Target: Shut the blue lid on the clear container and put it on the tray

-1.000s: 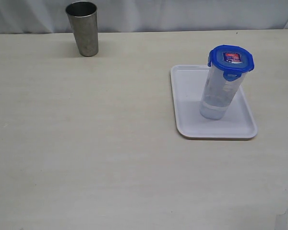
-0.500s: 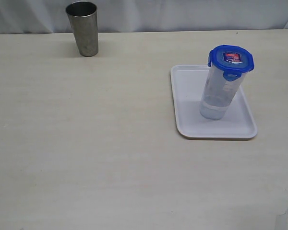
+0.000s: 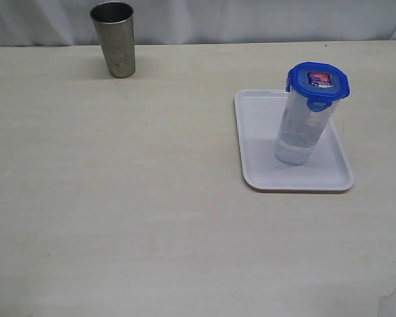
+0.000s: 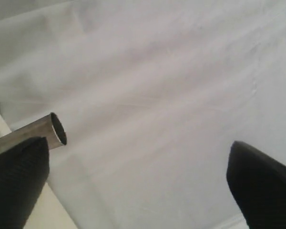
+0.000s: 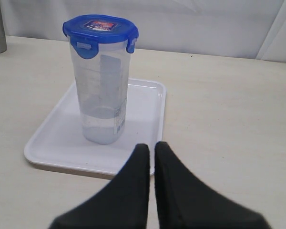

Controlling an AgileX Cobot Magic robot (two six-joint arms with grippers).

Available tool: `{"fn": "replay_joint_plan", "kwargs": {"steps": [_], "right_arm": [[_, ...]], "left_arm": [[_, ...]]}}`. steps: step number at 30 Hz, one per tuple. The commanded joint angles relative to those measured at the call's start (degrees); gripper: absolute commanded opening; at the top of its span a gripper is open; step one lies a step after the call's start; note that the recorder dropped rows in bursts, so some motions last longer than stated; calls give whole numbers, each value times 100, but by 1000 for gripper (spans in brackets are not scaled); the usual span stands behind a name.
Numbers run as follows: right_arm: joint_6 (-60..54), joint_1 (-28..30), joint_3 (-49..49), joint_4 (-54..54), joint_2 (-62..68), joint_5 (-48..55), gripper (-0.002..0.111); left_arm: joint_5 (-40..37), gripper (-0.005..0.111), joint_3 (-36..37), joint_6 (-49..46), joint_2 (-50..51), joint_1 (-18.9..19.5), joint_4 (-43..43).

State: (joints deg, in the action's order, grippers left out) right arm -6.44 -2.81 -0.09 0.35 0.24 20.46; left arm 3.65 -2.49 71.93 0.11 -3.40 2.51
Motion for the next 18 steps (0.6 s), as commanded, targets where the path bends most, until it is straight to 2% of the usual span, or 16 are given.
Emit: {"fn": "replay_joint_plan", "kwargs": {"steps": [1, 6, 18], "right_arm": [[-22, 18, 9, 19, -24, -68, 4], [-22, 18, 9, 19, -24, -68, 4], [-22, 18, 9, 19, -24, -68, 4]], "left_arm": [[-12, 93, 249, 13, -11, -34, 44], [-786, 93, 249, 13, -11, -34, 44], [-1798, 93, 249, 13, -11, -34, 31]]}}
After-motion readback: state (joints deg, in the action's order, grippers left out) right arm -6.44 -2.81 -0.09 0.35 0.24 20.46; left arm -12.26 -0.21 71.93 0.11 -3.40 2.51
